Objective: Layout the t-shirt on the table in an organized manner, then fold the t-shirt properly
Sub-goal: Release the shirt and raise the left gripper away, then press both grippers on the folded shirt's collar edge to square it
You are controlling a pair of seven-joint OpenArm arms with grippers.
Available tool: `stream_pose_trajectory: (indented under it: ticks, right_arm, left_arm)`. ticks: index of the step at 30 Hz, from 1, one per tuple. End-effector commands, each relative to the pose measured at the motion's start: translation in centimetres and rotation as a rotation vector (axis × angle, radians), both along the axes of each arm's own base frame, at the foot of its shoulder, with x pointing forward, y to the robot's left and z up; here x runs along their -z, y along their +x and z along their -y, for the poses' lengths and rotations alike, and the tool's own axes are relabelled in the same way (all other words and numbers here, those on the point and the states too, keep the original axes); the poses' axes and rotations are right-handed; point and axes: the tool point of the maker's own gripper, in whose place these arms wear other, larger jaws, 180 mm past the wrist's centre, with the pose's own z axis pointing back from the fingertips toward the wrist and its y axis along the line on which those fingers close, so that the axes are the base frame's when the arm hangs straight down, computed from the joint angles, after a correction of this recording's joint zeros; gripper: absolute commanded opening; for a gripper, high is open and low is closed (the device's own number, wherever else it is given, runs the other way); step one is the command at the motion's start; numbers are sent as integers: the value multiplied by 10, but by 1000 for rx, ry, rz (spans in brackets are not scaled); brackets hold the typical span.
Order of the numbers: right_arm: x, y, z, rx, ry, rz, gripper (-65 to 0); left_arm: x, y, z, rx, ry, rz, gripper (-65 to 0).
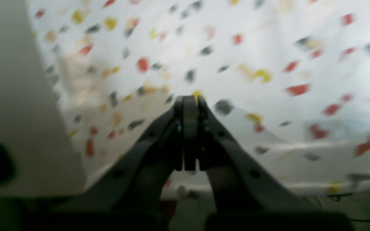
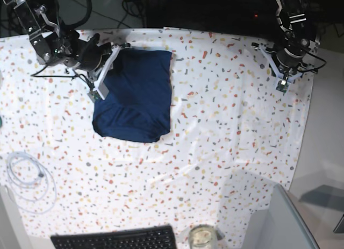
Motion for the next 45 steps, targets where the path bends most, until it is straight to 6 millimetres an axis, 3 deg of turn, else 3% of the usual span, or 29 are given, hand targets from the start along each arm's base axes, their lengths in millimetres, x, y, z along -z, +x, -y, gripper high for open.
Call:
stream_pose_trajectory:
  ticks: [1,10,19,22,28,30,33,38,40,42,45]
  right_arm:
    - [-4,7,5,1,-2,23,-648]
    - [1,1,10,8,-13,4,-648]
    - [11,4,42,93,-56,-20,-648]
    - [10,2,41,91,-53,-21,-648]
    - [-17,3,22,56,-3,45,-648]
    - [-23,2,19,55,3,56,-648]
    - [-24,2,31,84,-10,56,-648]
    - [-21,0,45,119,-32,33,-648]
    - [-21,0,45,118,-33,33,-648]
    - [-21,0,45,118,-31,33,-648]
    - [-8,-5,50,130,-44,-1,-648]
  left_arm:
    - [-6,4,-1,4,4,27,-650]
    - [-5,6,2,11,-2,24,-650]
    - [4,3,2,4,-16,4,-650]
    - [7,2,3,1,-22,-3,-650]
    - [3,7,10,-1,-62,27,-650]
    - [0,13,29,19,-135,60,-650]
    - [-13,20,68,68,-260,120,-650]
    - [-32,17,184,289,-510,143,-650]
    - [-29,12,215,353,-556,118,-650]
    - [-23,13,230,348,-577,102,-650]
    - [-10,16,230,304,-570,81,-650]
